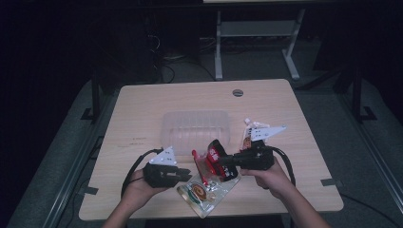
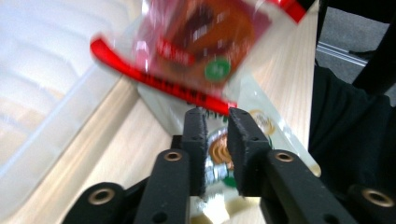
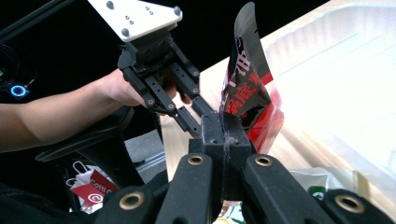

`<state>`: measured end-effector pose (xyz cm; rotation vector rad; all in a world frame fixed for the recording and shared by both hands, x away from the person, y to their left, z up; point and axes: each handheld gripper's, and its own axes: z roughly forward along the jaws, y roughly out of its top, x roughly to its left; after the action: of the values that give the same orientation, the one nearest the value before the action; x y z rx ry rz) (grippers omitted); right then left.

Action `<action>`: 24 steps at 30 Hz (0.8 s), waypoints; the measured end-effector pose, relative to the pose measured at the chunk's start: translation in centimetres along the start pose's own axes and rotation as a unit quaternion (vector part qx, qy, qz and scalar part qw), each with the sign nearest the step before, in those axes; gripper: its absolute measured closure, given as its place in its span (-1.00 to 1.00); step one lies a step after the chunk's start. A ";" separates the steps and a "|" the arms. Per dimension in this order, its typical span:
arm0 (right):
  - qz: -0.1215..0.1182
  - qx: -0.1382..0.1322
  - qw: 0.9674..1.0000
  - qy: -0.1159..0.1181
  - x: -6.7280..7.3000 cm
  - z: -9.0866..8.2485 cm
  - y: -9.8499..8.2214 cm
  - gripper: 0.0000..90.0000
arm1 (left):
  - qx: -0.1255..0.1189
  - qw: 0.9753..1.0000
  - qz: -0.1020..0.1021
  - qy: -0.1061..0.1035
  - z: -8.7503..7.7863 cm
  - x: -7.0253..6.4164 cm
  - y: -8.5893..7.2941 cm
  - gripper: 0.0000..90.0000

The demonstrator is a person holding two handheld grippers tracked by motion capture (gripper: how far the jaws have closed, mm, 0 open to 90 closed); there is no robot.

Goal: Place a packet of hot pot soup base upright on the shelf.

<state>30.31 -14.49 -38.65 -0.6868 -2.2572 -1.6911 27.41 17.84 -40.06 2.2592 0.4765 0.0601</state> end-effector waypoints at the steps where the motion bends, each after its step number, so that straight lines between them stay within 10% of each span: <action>1: 0.000 0.000 1.000 -0.001 0.0 -0.1 0.1 1.00 | 0.007 1.000 -0.003 0.002 -0.2 0.2 -0.2 0.73; 17: -0.023 -0.016 0.999 -0.031 0.0 -0.8 3.2 1.00 | 0.021 0.994 -0.092 0.054 -2.8 2.1 -4.5 0.15; 24: -0.029 -0.021 0.998 -0.049 -0.4 -1.0 4.8 1.00 | 0.031 0.992 -0.088 0.079 -2.8 2.4 -5.2 -0.18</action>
<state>32.96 -14.50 -34.55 -0.7346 -2.3353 -1.7730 27.41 23.81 -42.23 2.2735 0.7707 0.1370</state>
